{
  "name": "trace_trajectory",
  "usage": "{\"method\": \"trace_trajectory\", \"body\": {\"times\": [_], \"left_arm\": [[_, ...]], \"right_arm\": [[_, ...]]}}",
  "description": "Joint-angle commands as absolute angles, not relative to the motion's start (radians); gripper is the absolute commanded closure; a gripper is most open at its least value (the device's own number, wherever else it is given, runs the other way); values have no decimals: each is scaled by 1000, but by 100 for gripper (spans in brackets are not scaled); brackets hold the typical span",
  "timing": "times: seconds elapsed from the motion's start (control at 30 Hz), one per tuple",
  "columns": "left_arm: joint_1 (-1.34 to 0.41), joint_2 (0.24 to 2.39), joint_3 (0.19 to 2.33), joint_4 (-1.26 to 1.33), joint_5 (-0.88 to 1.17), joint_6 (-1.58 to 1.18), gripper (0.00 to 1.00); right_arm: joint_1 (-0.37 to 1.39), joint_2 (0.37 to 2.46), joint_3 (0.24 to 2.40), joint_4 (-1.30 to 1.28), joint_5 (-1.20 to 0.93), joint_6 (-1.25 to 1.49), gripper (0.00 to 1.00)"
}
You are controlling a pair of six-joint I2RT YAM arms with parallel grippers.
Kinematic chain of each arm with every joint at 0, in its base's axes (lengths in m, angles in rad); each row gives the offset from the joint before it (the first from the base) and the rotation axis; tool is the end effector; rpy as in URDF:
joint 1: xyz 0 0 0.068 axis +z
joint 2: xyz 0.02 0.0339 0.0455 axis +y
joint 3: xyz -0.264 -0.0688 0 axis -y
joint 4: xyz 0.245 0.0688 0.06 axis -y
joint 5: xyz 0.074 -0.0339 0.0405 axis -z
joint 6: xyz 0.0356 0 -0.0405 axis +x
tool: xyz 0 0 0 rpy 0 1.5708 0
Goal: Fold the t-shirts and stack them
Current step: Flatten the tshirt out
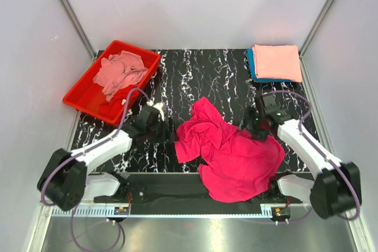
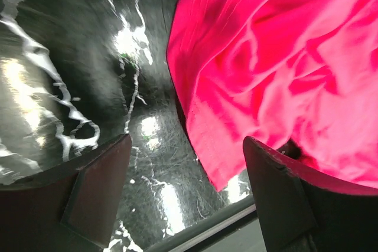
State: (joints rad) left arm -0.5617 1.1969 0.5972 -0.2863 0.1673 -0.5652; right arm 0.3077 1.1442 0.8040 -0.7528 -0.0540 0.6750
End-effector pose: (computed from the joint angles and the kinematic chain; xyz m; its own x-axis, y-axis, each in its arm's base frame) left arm 0.1904 -0.1268 0.1860 -0.8826 -0.0685 -0.4651 0.1677 0.8783 -0.4477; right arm 0.2016 0.0661 0.2314 -0.8645 0.3800 -0.3290 0.2743 0.9052 0.3248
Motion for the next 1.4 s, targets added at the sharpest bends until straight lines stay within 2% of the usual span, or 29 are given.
{"method": "trace_trajectory", "body": {"times": [0.0, 0.17, 0.23, 0.27, 0.3, 0.33, 0.37, 0.4, 0.43, 0.47, 0.5, 0.6, 0.67, 0.7, 0.8, 0.87, 1.03, 1.37], "left_arm": [[-613, 1285, 641, -186, 129, -601, 18], [-702, 1410, 687, -229, 28, -615, 18], [-735, 1440, 692, -226, 2, -621, 18], [-744, 1450, 693, -218, -26, -629, 19], [-761, 1457, 695, -215, -43, -630, 21], [-768, 1477, 696, -210, -78, -632, 23], [-772, 1489, 699, -198, -84, -635, 30], [-773, 1518, 706, -195, -74, -634, 63], [-773, 1531, 716, -215, -74, -634, 78], [-773, 1540, 759, -241, -75, -624, 95], [-773, 1540, 788, -282, -124, -614, 100], [-767, 1444, 960, -466, -240, -542, 100], [-764, 1338, 1078, -613, -398, -479, 100], [-764, 1304, 1209, -652, -453, -463, 100], [-759, 1206, 1420, -739, -659, -413, 100], [-752, 1200, 1517, -794, -699, -370, 100], [-750, 1204, 1704, -868, -796, -310, 100], [-750, 1167, 1762, -848, -818, -224, 100]], "right_arm": [[314, 1268, 835, -573, -66, 658, 27], [313, 1441, 802, -320, -165, 569, 26], [316, 1488, 813, -276, -225, 551, 30], [314, 1526, 825, -273, -200, 552, 32], [314, 1543, 836, -281, -181, 551, 45], [316, 1557, 848, -291, -166, 545, 52], [313, 1569, 874, -320, -135, 543, 61], [314, 1569, 893, -339, -121, 537, 79], [314, 1565, 914, -360, -106, 523, 99], [314, 1546, 977, -423, -63, 517, 100], [314, 1533, 1017, -461, -40, 509, 100], [313, 1468, 1220, -595, 23, 451, 100], [313, 1434, 1405, -690, 72, 414, 100], [314, 1427, 1466, -718, 96, 401, 100], [313, 1399, 1667, -796, 187, 348, 100], [314, 1369, 1751, -808, 239, 333, 100], [313, 1310, 1854, -828, 273, 304, 100], [314, 1250, 1861, -819, 272, 295, 100]]}}
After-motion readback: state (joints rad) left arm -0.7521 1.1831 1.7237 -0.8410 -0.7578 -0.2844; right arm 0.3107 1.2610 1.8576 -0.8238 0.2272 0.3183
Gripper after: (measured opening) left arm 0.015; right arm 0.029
